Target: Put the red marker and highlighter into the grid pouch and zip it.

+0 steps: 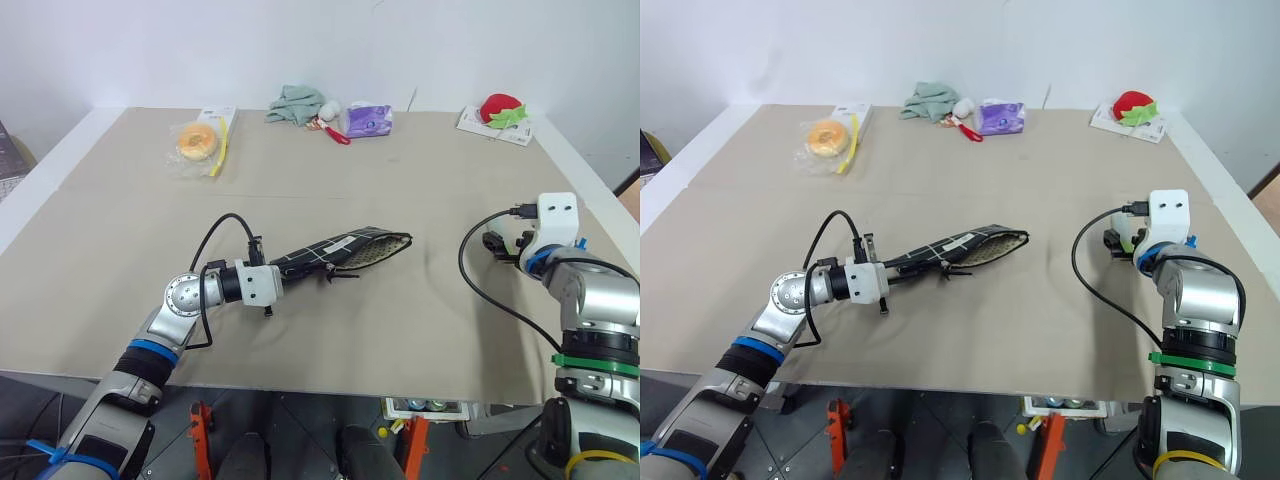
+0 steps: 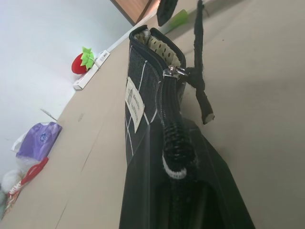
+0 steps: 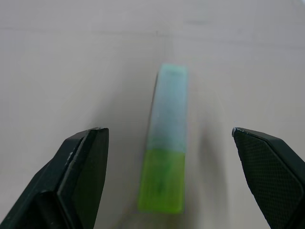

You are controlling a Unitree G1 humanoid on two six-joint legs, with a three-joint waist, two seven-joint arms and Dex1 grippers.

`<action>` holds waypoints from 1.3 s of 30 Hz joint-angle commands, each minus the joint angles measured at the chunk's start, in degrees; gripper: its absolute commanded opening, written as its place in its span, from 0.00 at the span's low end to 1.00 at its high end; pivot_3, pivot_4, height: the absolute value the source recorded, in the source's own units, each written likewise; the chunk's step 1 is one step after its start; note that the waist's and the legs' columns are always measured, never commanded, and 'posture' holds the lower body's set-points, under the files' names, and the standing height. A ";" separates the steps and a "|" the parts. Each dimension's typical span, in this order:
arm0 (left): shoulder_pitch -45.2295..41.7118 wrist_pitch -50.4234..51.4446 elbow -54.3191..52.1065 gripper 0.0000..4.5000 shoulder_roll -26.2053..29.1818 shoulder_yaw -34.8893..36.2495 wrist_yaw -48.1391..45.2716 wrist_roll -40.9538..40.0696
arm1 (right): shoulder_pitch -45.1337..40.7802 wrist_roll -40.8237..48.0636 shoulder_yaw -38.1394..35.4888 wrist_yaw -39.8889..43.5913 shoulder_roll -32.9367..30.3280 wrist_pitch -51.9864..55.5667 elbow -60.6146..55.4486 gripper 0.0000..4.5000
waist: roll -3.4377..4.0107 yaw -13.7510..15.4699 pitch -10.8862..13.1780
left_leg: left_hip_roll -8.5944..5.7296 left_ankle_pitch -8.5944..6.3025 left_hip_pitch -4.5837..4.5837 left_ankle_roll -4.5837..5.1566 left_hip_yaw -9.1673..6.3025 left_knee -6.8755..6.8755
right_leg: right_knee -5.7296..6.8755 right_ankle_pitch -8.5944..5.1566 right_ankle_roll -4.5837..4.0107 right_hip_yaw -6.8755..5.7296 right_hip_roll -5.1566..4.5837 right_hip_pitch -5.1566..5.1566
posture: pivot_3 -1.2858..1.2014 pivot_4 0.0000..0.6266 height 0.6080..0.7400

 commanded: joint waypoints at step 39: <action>-0.59 -1.33 -0.93 0.00 -1.07 1.48 0.39 -0.56 | 2.84 8.79 23.37 51.70 -26.63 -20.56 -23.34 0.23 | 0.08 0.02 0.09 | 0.06 -0.04 0.06 0.11 0.14 0.18 | -0.05 -0.02 0.27 0.00 0.01 0.03 | 0.52 0.24 1.00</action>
